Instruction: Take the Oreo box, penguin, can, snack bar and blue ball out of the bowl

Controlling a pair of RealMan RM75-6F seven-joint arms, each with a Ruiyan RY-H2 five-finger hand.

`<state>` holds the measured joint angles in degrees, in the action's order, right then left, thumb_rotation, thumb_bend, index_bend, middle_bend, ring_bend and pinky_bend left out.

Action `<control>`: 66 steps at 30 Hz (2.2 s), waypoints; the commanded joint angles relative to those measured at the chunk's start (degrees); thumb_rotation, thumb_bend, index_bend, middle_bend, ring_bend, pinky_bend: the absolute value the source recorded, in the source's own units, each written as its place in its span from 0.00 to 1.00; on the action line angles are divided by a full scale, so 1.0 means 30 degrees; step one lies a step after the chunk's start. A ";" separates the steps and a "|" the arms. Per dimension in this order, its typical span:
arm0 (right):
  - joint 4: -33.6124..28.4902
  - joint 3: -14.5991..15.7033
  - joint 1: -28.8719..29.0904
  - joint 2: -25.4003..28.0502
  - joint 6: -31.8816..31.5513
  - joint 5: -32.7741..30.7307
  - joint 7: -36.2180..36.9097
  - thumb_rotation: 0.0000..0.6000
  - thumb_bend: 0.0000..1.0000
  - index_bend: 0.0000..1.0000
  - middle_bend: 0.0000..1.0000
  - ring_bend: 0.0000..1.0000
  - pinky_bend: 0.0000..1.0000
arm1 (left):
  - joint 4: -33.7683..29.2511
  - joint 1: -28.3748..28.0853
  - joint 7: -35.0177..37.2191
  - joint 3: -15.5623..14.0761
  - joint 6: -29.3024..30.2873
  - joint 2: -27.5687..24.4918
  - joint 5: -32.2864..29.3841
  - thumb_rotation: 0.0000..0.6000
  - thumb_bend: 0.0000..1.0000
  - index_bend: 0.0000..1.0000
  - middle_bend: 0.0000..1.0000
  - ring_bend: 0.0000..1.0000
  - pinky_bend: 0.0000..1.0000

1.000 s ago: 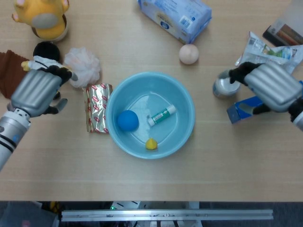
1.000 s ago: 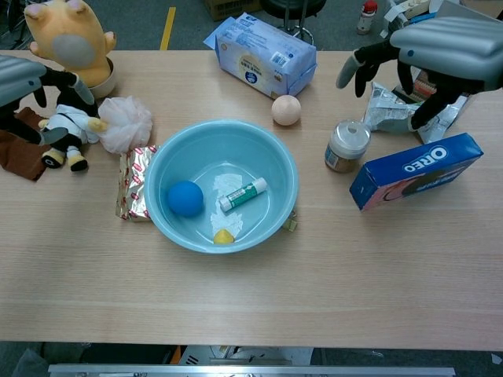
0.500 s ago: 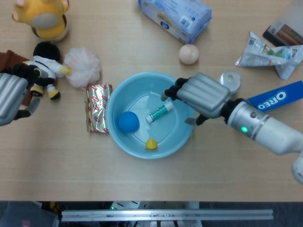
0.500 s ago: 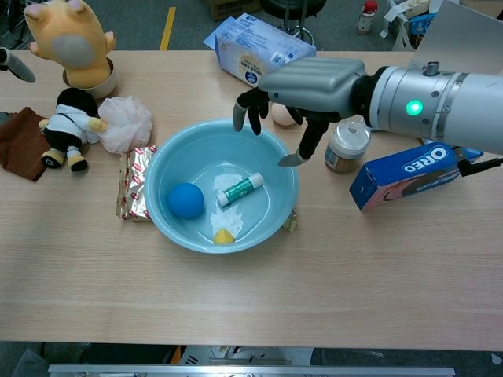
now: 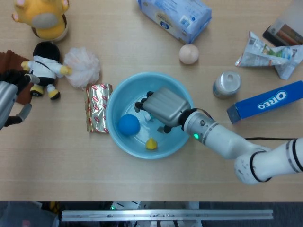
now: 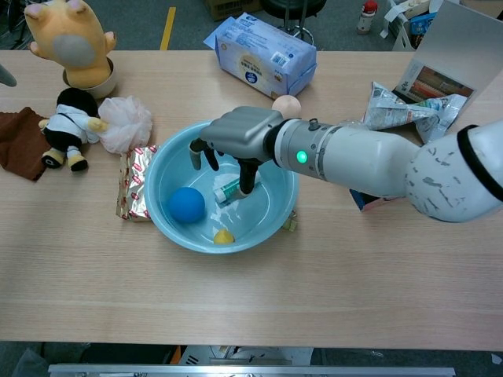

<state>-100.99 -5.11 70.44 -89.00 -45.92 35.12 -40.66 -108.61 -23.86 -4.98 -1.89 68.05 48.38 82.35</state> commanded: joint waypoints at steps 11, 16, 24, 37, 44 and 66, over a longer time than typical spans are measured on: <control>0.2920 0.0114 0.1427 -0.3104 -0.0447 -0.2041 -0.0642 1.00 0.16 0.29 0.41 0.30 0.54 | 0.0109 0.0413 0.0542 0.0122 -0.0166 -0.0235 0.0512 1.00 0.36 0.27 0.26 0.22 0.32; 0.3878 0.0129 0.1906 -0.4003 -0.0492 -0.2400 -0.1031 1.00 0.12 0.29 0.41 0.30 0.54 | 0.0199 0.0472 0.0791 0.0208 -0.0328 -0.0304 0.0609 1.00 0.36 0.27 0.26 0.22 0.32; 0.4987 0.0035 0.2459 -0.5046 -0.0518 -0.3013 -0.1502 1.00 0.08 0.29 0.41 0.30 0.54 | 0.0247 0.0544 0.1108 0.0318 -0.0465 -0.0415 0.0894 1.00 0.36 0.27 0.26 0.22 0.32; 0.6068 0.0081 0.3256 -0.6177 -0.0558 -0.3629 -0.2683 1.00 0.07 0.29 0.41 0.30 0.54 | 0.0516 0.0733 0.1828 0.0384 -0.0521 -0.0596 0.1425 1.00 0.36 0.27 0.26 0.22 0.32; 0.6503 0.0310 0.3459 -0.6803 -0.0833 -0.3849 -0.3353 1.00 0.08 0.29 0.41 0.30 0.55 | 0.0567 0.0821 0.2118 0.0379 -0.0469 -0.0678 0.1815 1.00 0.36 0.27 0.26 0.22 0.32; 0.5458 -0.0160 0.1961 -0.5760 -0.1476 -0.1612 -0.2350 1.00 0.23 0.47 0.51 0.44 0.65 | 0.0508 0.0930 0.2358 0.0426 -0.0685 -0.1103 0.2125 1.00 0.36 0.27 0.26 0.21 0.31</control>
<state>-82.78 -5.06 77.23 -108.14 -49.97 28.97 -48.87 -107.10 -21.07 2.08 -0.60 65.99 45.08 88.73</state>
